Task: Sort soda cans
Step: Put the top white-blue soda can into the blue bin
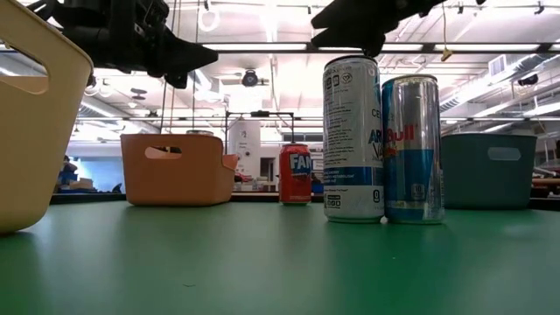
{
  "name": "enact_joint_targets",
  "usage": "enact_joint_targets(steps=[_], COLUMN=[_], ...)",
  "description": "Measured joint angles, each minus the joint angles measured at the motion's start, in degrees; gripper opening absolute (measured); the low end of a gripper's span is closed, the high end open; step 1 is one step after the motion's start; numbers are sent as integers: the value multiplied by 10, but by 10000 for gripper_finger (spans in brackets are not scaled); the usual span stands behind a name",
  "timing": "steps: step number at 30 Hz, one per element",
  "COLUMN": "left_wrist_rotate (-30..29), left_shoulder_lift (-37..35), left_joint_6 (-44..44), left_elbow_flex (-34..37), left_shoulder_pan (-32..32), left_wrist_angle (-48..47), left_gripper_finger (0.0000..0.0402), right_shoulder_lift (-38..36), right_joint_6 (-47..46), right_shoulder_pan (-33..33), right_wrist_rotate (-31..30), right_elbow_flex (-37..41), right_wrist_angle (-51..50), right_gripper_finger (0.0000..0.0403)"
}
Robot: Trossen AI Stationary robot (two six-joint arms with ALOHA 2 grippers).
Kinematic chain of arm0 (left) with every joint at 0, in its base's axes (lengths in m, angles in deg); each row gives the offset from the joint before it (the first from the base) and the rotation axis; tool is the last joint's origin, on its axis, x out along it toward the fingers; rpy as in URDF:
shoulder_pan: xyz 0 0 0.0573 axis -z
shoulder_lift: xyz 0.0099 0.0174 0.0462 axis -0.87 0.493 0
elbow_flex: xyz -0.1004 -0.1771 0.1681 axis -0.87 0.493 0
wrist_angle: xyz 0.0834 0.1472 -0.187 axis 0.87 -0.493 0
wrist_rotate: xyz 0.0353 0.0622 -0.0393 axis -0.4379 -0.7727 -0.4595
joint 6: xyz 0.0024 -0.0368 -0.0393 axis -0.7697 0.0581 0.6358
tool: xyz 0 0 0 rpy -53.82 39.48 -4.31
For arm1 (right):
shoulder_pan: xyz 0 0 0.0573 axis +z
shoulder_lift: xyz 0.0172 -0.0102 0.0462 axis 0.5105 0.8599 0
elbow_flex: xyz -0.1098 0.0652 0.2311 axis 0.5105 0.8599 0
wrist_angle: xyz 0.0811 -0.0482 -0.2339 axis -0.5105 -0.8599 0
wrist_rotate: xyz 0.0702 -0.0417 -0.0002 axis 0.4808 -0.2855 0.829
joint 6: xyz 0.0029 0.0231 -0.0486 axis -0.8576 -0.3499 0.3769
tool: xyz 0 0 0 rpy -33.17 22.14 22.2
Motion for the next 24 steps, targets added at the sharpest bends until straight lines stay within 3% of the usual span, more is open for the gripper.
enact_joint_targets(steps=[16,24], left_wrist_rotate=[-4,-4], left_shoulder_lift=[0,0], left_joint_6=[0,0], left_elbow_flex=[0,0], left_shoulder_pan=[0,0], left_wrist_angle=[0,13], left_gripper_finger=[1,1], right_shoulder_lift=[-4,0], right_joint_6=[-97,-138], right_shoulder_pan=[84,82], right_wrist_rotate=[21,14], right_elbow_flex=[0,-26], right_wrist_angle=[-33,-128], right_gripper_finger=[299,328])
